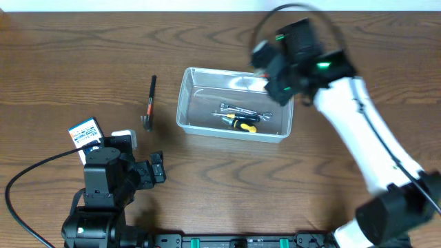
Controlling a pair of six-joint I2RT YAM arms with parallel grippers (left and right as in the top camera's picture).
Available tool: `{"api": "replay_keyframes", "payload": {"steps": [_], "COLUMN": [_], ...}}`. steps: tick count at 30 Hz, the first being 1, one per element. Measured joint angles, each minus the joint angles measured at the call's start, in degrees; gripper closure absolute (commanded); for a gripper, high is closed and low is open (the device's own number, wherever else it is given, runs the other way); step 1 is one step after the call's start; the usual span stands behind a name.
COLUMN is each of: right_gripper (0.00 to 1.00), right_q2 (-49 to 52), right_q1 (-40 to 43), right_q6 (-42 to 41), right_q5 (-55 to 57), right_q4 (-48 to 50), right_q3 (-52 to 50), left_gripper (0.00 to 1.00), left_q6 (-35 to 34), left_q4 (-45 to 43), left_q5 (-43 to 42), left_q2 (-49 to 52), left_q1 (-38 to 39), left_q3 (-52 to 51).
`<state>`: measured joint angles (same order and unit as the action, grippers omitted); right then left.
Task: Pack container
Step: 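Carry the pliers into the clear container and open the right gripper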
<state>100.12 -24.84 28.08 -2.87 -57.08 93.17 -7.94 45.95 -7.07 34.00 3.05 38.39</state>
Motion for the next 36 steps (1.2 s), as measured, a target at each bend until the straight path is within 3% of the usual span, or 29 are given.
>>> {"api": "replay_keyframes", "payload": {"steps": [6, 18, 19, 24, 27, 30, 33, 34, 36], "right_gripper": [0.99, 0.99, 0.95, 0.54, 0.51, 0.54, 0.64, 0.69, 0.91], "right_q2": [8.81, 21.18, 21.42, 21.75, 21.75, 21.75, 21.75, 21.75, 21.75], "right_q1": [-4.35, -2.43, -2.19, -1.22, -0.96, -0.66, -0.13, 0.00, 0.24], "right_q6": [1.42, -0.72, -0.87, -2.23, -2.12, -2.14, -2.36, -2.62, -2.95], "right_q5": [-0.59, -0.81, -0.85, -1.25, -1.36, -1.40, -1.42, -1.33, -1.18], "right_q4": [4.48, 4.98, 4.98, 5.16, 5.25, 5.22, 5.25, 5.25, 5.25], "right_q3": [-0.02, -0.28, -0.28, -0.31, -0.33, -0.33, -0.33, -0.33, -0.33], "left_gripper": [0.02, 0.02, 0.02, 0.02, 0.02, 0.02, 0.02, 0.02, 0.02], "left_q6": [0.00, 0.00, 0.00, 0.00, 0.00, 0.00, 0.00, 0.00, 0.00], "left_q4": [0.00, 0.00, 0.02, 0.02, 0.00, 0.00, 0.00, 0.00, 0.02], "left_q5": [0.00, 0.00, 0.00, 0.00, 0.00, -0.02, 0.00, -0.02, 0.00], "left_q2": [0.00, 0.00, 0.00, 0.00, 0.00, 0.00, 0.00, 0.00, 0.00], "left_q1": [0.00, 0.00, 0.00, 0.00, 0.00, 0.00, 0.00, 0.00, 0.00], "left_q3": [0.00, 0.02, 0.00, 0.00, 0.00, 0.00, 0.00, 0.00, 0.00]}}
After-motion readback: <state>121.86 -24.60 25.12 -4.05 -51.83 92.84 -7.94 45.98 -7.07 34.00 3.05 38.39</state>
